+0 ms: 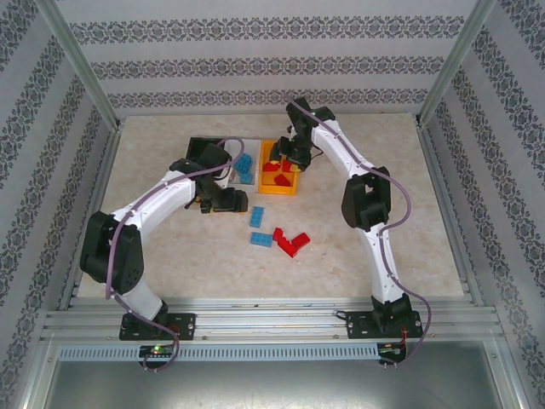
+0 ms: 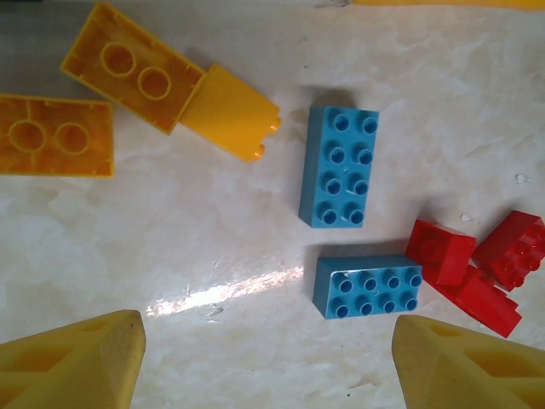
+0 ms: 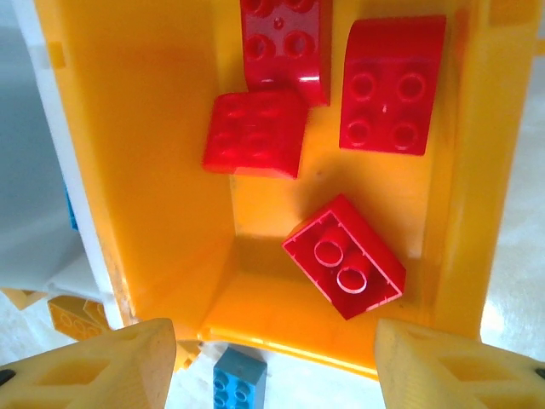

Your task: Sort the legos into containers by color

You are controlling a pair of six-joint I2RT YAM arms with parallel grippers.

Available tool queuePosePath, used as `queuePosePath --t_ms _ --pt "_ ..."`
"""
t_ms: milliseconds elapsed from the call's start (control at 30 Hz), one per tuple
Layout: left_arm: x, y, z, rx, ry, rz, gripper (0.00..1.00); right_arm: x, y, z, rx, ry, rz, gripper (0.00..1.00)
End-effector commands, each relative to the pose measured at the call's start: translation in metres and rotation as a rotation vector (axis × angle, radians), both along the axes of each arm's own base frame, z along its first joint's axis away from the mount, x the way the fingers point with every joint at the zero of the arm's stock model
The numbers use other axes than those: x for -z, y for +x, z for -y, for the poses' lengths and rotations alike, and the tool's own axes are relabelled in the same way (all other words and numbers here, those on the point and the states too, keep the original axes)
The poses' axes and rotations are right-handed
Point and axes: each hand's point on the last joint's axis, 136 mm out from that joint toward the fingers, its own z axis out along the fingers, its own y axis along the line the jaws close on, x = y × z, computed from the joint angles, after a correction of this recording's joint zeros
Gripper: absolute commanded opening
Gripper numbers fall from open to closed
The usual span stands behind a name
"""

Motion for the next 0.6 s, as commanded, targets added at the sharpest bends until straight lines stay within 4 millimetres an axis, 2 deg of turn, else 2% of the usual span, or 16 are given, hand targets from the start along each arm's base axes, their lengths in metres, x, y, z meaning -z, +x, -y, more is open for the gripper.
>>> queuePosePath --t_ms 0,167,400,567 --pt "-0.006 0.008 0.016 0.038 -0.022 0.034 0.77 -0.027 -0.009 0.009 -0.015 -0.013 0.036 0.64" --pt "0.006 0.012 0.031 0.066 -0.025 0.012 0.77 -0.029 -0.041 0.025 -0.063 -0.074 0.02 0.63" --pt "0.03 0.02 0.053 0.114 -0.021 -0.03 0.75 0.003 -0.12 0.047 -0.107 -0.145 -0.072 0.63" --pt "0.044 0.026 0.065 0.155 0.001 -0.051 0.71 0.018 -0.162 0.06 -0.085 -0.158 -0.121 0.62"
